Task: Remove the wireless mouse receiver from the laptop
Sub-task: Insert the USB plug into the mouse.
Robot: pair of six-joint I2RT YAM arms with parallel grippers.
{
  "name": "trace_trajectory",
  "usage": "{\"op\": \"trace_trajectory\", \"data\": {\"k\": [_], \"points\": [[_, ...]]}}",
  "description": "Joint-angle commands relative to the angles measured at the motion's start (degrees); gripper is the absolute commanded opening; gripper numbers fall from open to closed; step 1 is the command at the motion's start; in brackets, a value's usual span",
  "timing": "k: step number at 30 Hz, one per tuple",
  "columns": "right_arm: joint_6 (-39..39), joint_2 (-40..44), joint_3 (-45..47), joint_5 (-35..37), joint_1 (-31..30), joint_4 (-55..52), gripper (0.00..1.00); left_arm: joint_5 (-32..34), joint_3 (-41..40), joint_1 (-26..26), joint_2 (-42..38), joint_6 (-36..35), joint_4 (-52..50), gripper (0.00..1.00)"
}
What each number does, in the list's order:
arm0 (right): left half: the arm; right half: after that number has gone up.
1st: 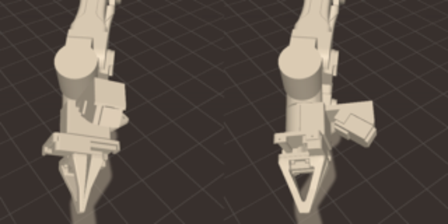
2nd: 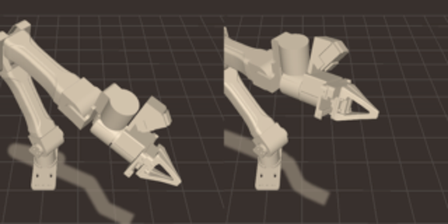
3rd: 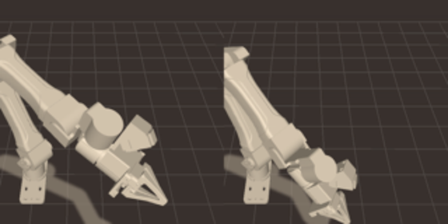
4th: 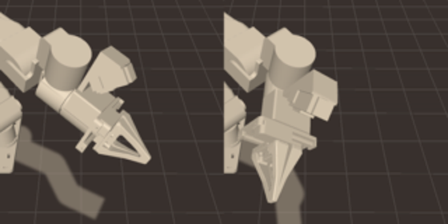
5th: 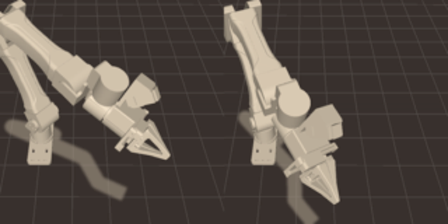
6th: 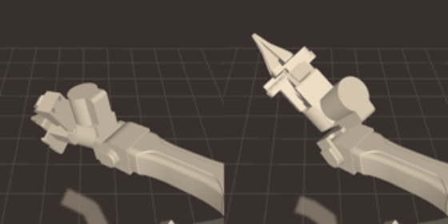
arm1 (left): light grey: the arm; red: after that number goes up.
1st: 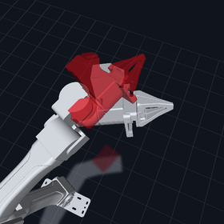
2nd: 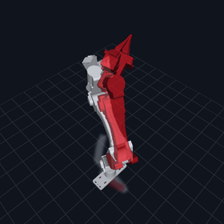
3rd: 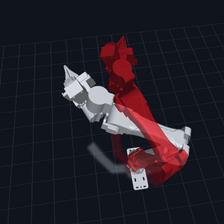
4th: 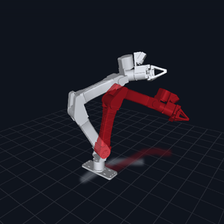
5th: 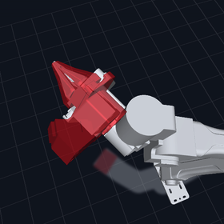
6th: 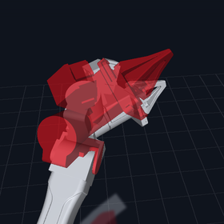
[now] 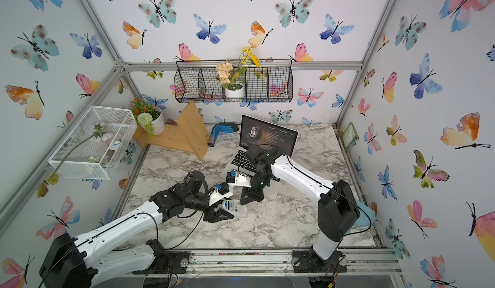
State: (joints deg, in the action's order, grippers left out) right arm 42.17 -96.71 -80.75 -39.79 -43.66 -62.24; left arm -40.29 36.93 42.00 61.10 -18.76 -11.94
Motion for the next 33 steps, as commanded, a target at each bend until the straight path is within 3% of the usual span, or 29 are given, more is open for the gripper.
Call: {"op": "trace_trajectory", "data": {"k": [1,10,20,33], "points": [[0.6,-0.7,0.0,0.2,-1.5,-3.2,0.02,0.6,-3.8,-0.4,-4.8,4.5,21.8,0.0],[0.8,-5.0,0.7,2.0,-1.5,-3.4,0.02,-0.9,-11.5,-0.3,-2.5,4.9,34.6,0.0],[-0.2,-4.9,-2.4,2.7,-2.9,-5.0,0.03,-1.0,-13.8,-0.7,-2.2,7.3,43.6,0.0],[-1.6,-4.9,-7.4,6.0,-3.8,-7.9,0.11,-2.0,-14.3,-2.2,-5.8,7.9,44.0,0.0]]}}
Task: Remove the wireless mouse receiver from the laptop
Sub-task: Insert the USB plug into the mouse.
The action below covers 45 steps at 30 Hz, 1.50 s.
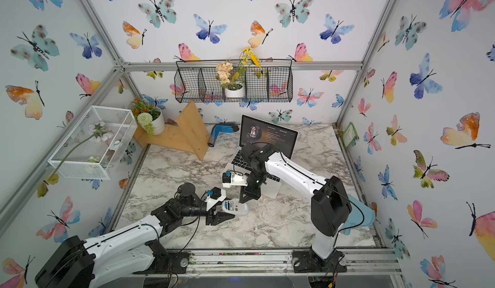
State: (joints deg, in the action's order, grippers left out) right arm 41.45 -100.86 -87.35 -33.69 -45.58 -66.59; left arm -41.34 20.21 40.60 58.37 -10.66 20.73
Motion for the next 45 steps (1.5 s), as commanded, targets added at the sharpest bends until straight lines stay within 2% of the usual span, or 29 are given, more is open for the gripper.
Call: {"op": "trace_trajectory", "data": {"k": [1,5,14,33,45], "points": [[-0.9,-0.8,-1.4,0.1,-1.9,-4.0,0.12,-1.1,2.3,-0.9,-3.4,-0.2,11.3,0.0],[-1.2,0.0,-3.6,0.7,-1.9,-5.0,0.17,-1.1,2.4,-1.1,-4.6,-0.2,11.2,0.0],[-2.8,3.2,-5.0,2.9,-1.9,-5.5,0.21,-1.5,2.9,-1.2,-5.9,-0.2,10.9,0.0],[-3.5,3.0,-7.9,4.6,-1.9,-6.2,0.29,-1.8,3.3,-1.3,-8.4,0.6,10.3,0.0],[-3.1,4.3,-8.5,4.8,-1.9,-6.2,0.38,-1.5,3.4,-1.3,-8.8,1.1,10.6,0.0]]}}
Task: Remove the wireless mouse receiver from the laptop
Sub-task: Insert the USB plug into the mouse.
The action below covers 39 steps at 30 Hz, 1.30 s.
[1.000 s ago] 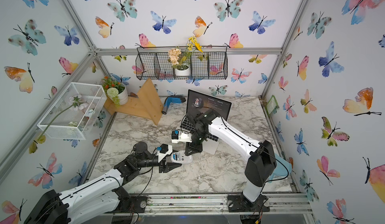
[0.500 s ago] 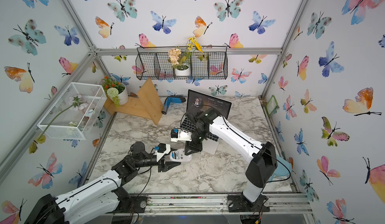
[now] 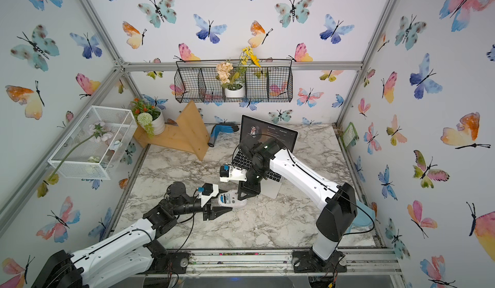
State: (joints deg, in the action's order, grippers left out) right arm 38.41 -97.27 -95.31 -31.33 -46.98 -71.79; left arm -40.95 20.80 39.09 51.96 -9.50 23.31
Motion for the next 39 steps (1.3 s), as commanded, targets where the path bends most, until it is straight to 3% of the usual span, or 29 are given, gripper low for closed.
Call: {"op": "trace_trajectory", "data": {"k": [1,14,32,39], "points": [[-0.1,0.8,-0.6,2.5,-0.5,-0.8,0.4,-1.9,2.8,0.2,-2.4,0.0,8.0,0.0],[-1.4,1.1,-1.8,3.2,-0.5,-0.3,0.44,-2.0,3.0,0.2,-3.2,0.2,7.8,0.0],[-2.5,8.8,-2.1,7.2,-0.2,0.7,0.48,-1.3,2.1,-0.3,-4.5,2.0,10.5,0.0],[-3.9,10.8,-5.2,9.7,3.9,3.5,0.47,-2.9,1.9,-1.3,-4.9,4.3,13.1,0.0]]}}
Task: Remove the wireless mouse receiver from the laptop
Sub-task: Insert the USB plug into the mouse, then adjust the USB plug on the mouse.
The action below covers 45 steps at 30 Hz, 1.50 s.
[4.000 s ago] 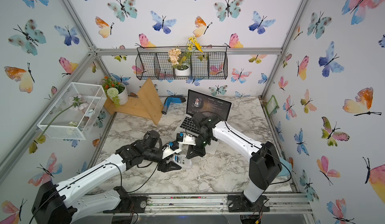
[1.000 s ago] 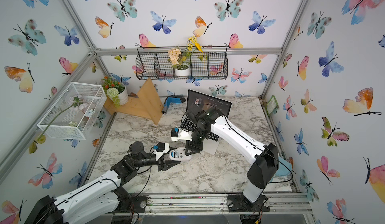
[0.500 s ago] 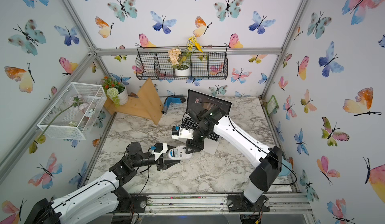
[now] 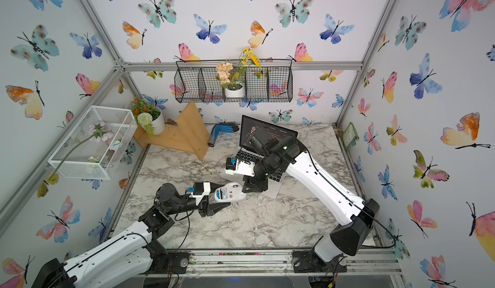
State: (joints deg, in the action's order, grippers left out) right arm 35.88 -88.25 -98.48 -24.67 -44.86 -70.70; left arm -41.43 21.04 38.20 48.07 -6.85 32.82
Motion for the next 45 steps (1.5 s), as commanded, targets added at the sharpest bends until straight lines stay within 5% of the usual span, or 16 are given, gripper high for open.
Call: {"op": "trace_trajectory", "data": {"k": [1,5,8,10,12,15,18,24,27,28,32,34,45], "points": [[-2.0,2.8,-1.9,3.0,3.6,4.7,0.46,-2.7,1.8,-0.5,-1.1,1.7,3.4,0.0],[-12.7,6.3,-0.3,-2.6,15.2,17.5,0.45,-2.9,2.0,-0.6,-1.7,2.4,3.8,0.0],[-28.9,9.2,6.4,-12.1,22.1,30.4,0.51,-3.3,2.6,-0.7,-1.5,1.9,3.5,0.0],[-41.5,11.2,12.2,-17.1,22.4,39.2,0.65,-3.4,3.7,-0.8,-1.0,0.8,2.2,0.0],[-49.5,12.4,16.5,-25.2,22.4,46.0,0.98,-3.6,4.3,-0.8,-0.4,0.2,1.7,0.0],[-66.3,14.9,25.6,-31.5,22.5,61.0,0.98,-4.0,4.9,-0.8,0.4,-0.1,1.9,0.0],[-83.6,16.3,34.4,-27.4,22.7,71.0,0.98,-4.2,4.8,-0.8,1.1,0.5,3.4,0.0],[-89.5,11.1,35.9,-37.0,24.5,73.6,0.98,-3.7,4.0,-0.8,0.8,1.1,5.3,0.0],[-111.5,12.8,48.7,-37.5,24.5,109.0,0.97,-3.5,3.8,-0.8,0.7,0.9,5.2,0.0],[-111.1,12.9,48.8,-36.5,24.4,108.7,0.95,-3.4,3.7,-0.8,0.6,0.9,5.2,0.0],[-77.3,9.6,31.8,-31.4,19.5,61.0,0.93,-3.2,3.6,-0.8,0.7,1.0,5.2,0.0],[-75.2,7.4,29.8,-32.8,18.5,54.7,0.9,-3.1,3.7,-0.9,0.7,0.8,5.0,0.0],[-79.0,8.6,34.6,-35.0,12.3,56.9,0.88,-2.3,4.7,-1.0,1.2,-0.5,3.1,0.0]]}}
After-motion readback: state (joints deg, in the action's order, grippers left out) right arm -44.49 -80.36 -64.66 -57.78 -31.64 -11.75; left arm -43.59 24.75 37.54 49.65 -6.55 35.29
